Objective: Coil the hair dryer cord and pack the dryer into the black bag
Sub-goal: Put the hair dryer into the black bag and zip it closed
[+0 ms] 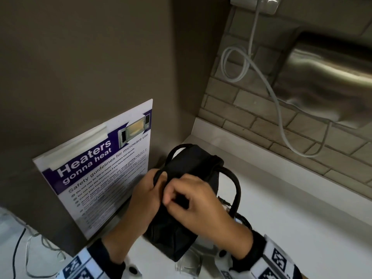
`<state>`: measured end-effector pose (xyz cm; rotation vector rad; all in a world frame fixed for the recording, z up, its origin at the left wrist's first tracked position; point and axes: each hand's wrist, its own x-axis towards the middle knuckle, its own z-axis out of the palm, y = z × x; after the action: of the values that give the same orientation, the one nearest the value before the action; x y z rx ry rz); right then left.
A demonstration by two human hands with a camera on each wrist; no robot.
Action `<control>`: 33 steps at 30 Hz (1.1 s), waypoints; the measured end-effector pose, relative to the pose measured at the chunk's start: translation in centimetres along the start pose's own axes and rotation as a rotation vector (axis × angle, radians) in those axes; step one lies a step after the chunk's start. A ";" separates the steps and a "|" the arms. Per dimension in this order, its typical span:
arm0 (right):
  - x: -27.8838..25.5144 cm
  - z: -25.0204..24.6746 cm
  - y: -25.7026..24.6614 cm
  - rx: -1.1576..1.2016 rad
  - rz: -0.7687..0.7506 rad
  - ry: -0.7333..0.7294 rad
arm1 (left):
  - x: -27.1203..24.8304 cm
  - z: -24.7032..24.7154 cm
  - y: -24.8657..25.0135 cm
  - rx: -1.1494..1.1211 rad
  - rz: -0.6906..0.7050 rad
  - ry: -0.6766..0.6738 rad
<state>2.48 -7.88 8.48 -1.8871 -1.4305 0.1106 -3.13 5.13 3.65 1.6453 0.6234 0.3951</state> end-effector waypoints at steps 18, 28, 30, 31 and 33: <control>-3.2 4.6 1.7 -0.552 -0.216 -0.249 | 2.1 -0.9 -0.8 0.427 0.158 -0.132; -4.1 -1.3 4.8 -0.736 -0.032 -0.327 | 2.6 0.4 0.2 0.740 0.417 -0.138; -4.4 -1.5 4.5 -0.699 -0.057 -0.322 | 3.1 0.2 0.4 0.751 0.426 -0.087; -4.8 -1.7 4.3 -0.699 -0.051 -0.331 | 3.3 -0.1 0.5 0.755 0.416 -0.043; -5.7 -2.4 4.2 -0.719 -0.006 -0.355 | 3.8 -0.9 0.5 0.742 0.393 0.044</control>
<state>4.87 -14.34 5.65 -2.5319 -1.8856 -0.0935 -0.51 8.12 3.99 2.4922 0.5017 0.5195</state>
